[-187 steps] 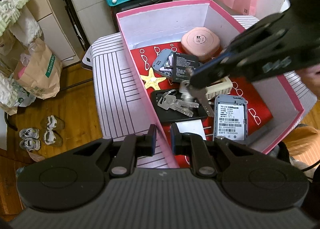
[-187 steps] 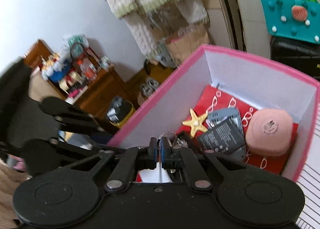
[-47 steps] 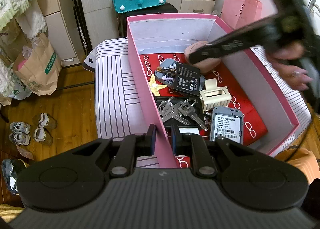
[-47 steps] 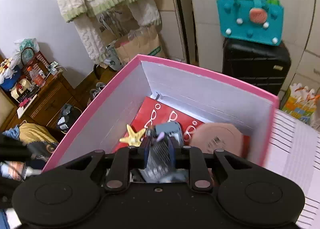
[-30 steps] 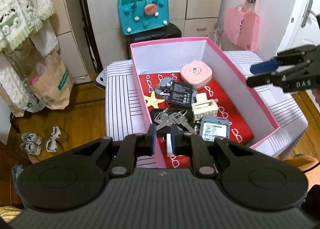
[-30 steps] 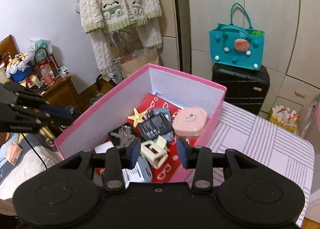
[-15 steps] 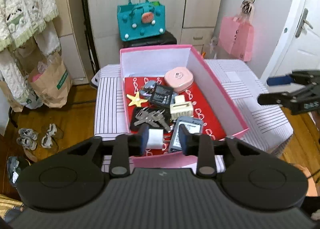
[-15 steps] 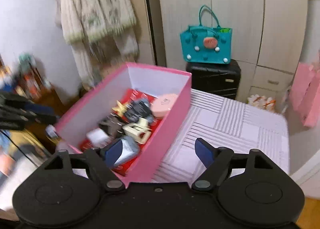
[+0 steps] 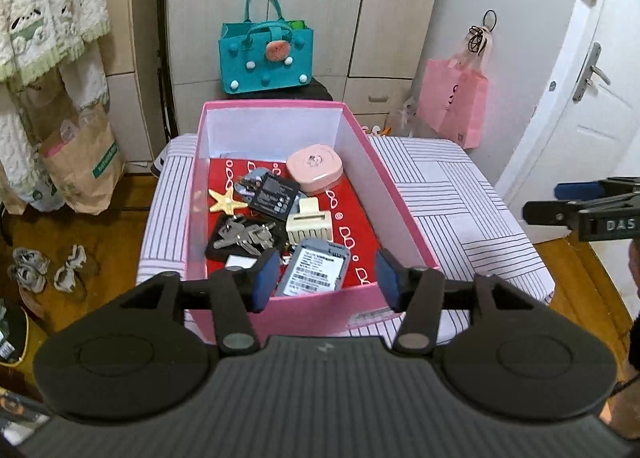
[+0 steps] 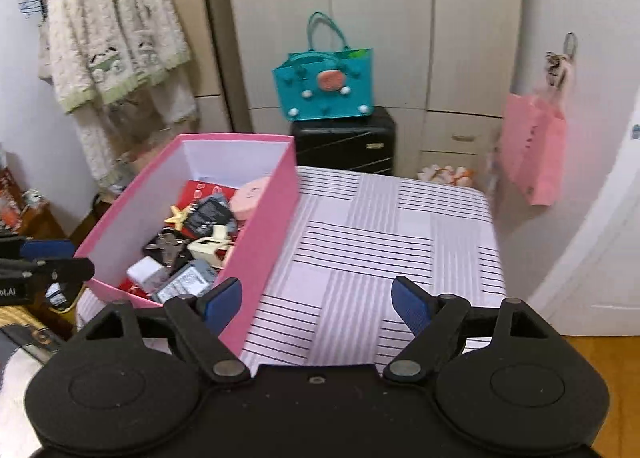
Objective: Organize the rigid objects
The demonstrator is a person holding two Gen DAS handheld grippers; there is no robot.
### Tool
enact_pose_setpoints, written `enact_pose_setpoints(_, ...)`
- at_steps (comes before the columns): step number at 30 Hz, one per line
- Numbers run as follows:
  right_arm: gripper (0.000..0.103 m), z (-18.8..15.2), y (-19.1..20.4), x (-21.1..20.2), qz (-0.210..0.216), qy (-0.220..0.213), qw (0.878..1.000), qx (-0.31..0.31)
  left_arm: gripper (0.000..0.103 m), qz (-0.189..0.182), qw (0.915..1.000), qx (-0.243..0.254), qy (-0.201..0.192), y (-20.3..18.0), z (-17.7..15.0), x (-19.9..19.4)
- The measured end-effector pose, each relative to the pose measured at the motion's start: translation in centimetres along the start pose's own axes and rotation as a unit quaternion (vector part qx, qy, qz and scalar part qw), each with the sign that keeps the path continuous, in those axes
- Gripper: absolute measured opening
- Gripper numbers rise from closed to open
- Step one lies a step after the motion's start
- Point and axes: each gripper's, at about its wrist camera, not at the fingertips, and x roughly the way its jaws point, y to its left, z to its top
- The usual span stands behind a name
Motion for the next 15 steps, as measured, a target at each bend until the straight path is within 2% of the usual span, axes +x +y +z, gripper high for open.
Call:
enact_pose_setpoints(7, 0.086, -2.6, -0.5, -1.7, -0.001, -0.025, 0.999, 0.024, 0.07, 0.036, 0.9992, -0.008, -0.013, -1.4, -1.7, 1.5)
enact_pose_setpoints(12, 0.086, -4.3, 1.0, -2.7, -0.037, -0.059, 0.997, 0.023, 0.099, 0.073, 0.9964, -0.006, -0.044, -2.4, -2.4, 1.4)
enact_pose_setpoints(15, 0.097, -4.8, 1.4, -3.1, -0.053, -0.071, 0.996, 0.027, 0.103, 0.099, 0.9938, -0.013, -0.049, -3.0, -2.7, 1.4)
